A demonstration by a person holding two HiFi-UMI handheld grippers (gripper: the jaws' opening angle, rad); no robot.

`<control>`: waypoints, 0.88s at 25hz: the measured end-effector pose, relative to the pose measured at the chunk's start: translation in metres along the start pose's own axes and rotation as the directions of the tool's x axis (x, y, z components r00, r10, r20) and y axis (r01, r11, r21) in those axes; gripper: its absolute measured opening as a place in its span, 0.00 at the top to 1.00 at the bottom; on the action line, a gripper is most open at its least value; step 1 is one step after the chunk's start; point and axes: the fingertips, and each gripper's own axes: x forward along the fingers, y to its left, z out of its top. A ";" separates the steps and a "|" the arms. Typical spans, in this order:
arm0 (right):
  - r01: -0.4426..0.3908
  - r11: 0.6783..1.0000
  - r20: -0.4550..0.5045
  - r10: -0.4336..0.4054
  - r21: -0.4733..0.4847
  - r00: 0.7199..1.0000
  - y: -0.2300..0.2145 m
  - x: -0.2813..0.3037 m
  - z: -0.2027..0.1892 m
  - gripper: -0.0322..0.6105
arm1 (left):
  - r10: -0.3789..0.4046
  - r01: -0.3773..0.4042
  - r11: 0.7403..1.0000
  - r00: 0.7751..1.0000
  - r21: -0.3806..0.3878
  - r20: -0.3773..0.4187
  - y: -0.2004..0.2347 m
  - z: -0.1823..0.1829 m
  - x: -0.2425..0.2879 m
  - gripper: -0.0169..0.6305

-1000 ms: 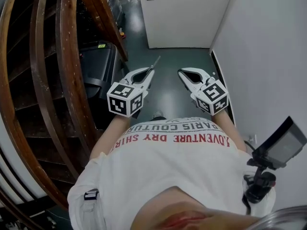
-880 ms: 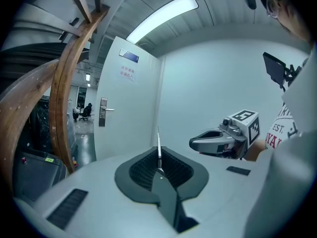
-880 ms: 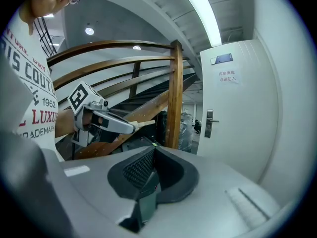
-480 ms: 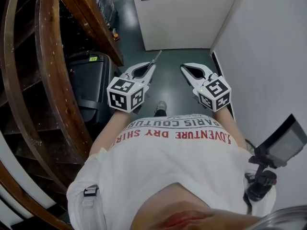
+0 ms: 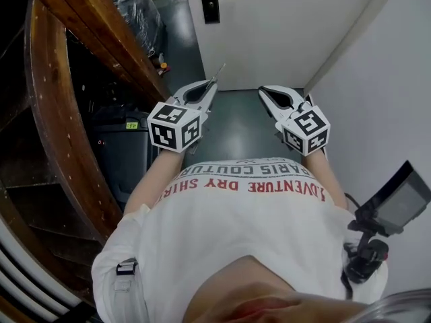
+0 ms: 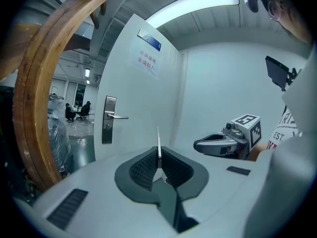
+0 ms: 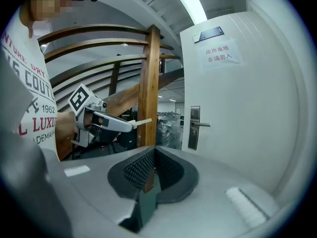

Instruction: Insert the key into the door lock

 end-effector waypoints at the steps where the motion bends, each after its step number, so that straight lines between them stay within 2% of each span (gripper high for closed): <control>1: 0.006 1.000 0.004 -0.006 -0.003 1.000 -0.003 0.004 0.006 0.95 | -0.005 0.005 1.000 1.000 0.003 0.005 0.005 0.007 0.002 0.94; 5: 0.024 1.000 0.009 -0.024 -0.019 1.000 -0.015 0.017 0.017 0.95 | -0.021 0.021 1.000 1.000 0.009 0.017 0.019 0.024 0.012 0.94; 13: 0.003 0.999 -0.014 -0.004 -0.034 1.000 -0.081 0.061 0.001 0.95 | -0.001 0.001 0.999 1.000 -0.043 0.001 0.066 0.017 0.080 0.94; 22: -0.061 0.997 -0.020 0.060 -0.045 0.998 -0.171 0.122 0.006 0.95 | 0.070 -0.070 0.991 0.998 -0.115 -0.008 0.115 0.025 0.150 0.94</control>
